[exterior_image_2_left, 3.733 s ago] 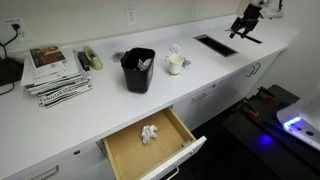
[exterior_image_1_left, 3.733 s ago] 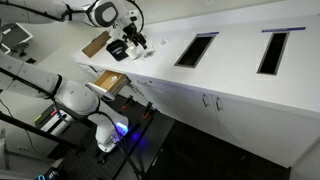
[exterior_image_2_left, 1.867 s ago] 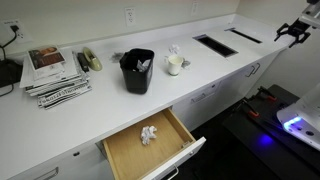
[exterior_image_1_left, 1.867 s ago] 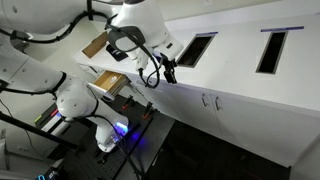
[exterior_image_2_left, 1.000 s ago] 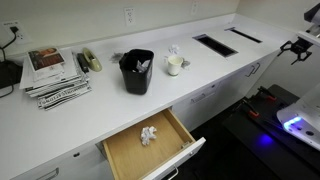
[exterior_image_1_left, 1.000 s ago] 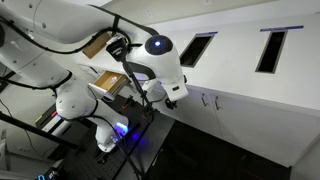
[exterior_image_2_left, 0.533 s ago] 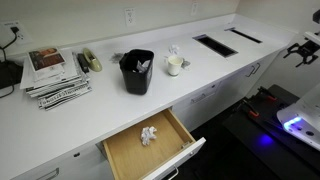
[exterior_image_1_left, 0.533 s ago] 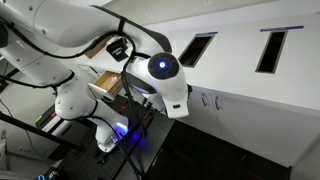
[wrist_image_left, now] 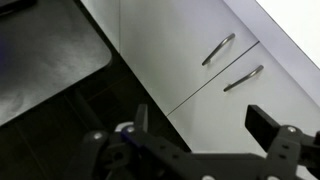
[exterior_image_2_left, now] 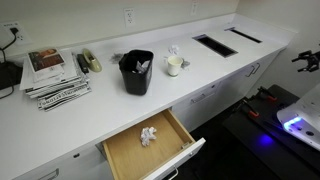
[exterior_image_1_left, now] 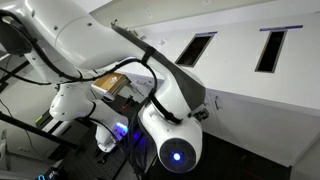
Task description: Open the first door of the bottom kitchen cabinet on the right
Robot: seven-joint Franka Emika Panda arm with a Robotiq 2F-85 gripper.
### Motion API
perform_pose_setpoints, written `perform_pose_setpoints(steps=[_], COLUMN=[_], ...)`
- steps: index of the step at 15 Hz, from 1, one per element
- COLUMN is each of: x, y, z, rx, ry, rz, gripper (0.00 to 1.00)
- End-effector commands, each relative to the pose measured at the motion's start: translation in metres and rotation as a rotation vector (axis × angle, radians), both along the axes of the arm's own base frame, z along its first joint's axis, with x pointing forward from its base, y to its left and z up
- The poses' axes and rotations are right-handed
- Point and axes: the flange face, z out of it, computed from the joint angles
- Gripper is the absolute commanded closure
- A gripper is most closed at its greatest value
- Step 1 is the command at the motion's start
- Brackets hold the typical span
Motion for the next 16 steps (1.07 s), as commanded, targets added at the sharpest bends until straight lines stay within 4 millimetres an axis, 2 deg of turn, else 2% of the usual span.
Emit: perform_pose_setpoints(steps=[1, 4, 11, 13, 14, 16], x=[-0.009, -0.005, 0.022, 0.029, 0.023, 0.027], y=[-0.024, -0.029, -0.025, -0.014, -0.016, -0.01], z=[-0.04, -0.074, -0.137, -0.146, -0.144, -0.153], rx=[0.104, 0.201, 0.371, 0.423, 0.362, 0.394], ry=[-0.112, -0.209, -0.388, -0.383, -0.368, -0.367], rz=[-0.147, -0.246, -0.391, -0.381, -0.369, -0.37], gripper=[0.0, 0.0, 0.0, 0.0, 0.0, 0.0])
